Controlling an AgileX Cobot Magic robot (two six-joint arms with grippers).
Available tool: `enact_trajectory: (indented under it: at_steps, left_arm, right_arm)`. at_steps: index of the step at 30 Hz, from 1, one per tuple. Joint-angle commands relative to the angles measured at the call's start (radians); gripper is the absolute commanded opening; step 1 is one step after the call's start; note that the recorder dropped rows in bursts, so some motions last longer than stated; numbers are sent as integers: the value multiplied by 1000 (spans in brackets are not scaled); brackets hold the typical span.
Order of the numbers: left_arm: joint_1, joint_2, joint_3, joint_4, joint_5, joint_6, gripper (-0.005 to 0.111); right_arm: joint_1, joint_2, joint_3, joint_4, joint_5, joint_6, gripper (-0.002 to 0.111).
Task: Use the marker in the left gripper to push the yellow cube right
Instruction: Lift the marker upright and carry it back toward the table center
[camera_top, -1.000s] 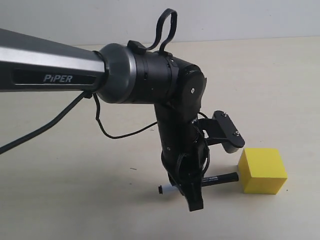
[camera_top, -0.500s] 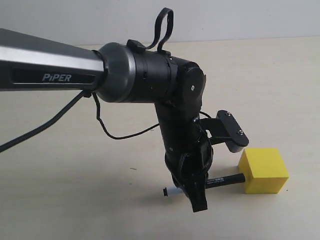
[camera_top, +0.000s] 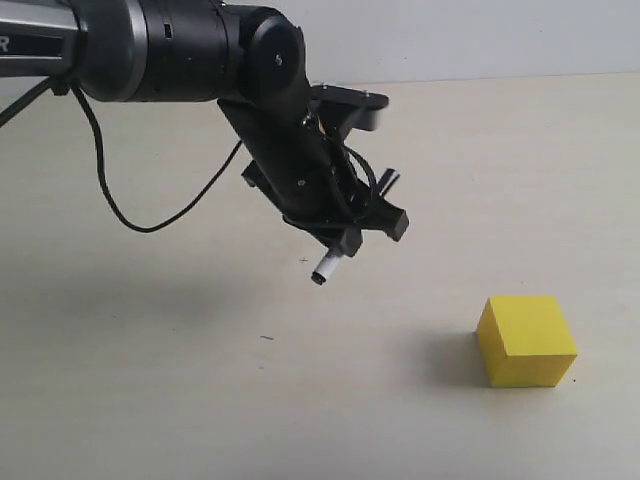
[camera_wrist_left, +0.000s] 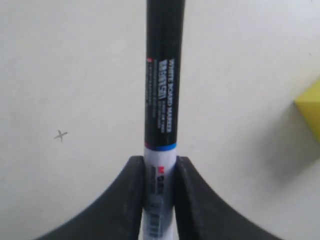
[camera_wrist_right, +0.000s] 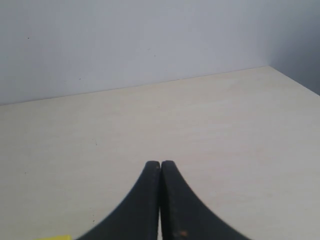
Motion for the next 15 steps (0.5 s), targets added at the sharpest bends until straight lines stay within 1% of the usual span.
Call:
enact_trajectory:
  at_steps: [1, 5, 8, 10, 12, 15]
  left_arm:
    - [4, -3, -5, 73, -53, -242, 0]
    - [4, -3, -5, 219, -75, -482, 0]
    - [4, -3, -5, 369, -59, -693, 0]
    - [2, -3, -5, 467, -34, -799, 0]
    - [-2, -3, 2, 529, -13, -864, 0]
    - [-2, -3, 31, 543, -9, -897, 0]
  right_arm:
    - [-7, -5, 5, 1, -4, 0, 0]
    - [-7, -5, 5, 1, -4, 0, 0]
    - [-7, -5, 5, 1, -4, 0, 0]
    - [-7, -5, 5, 1, -4, 0, 0]
    - [-7, -5, 5, 1, -4, 0, 0]
    - [-7, -5, 5, 1, -4, 0, 0]
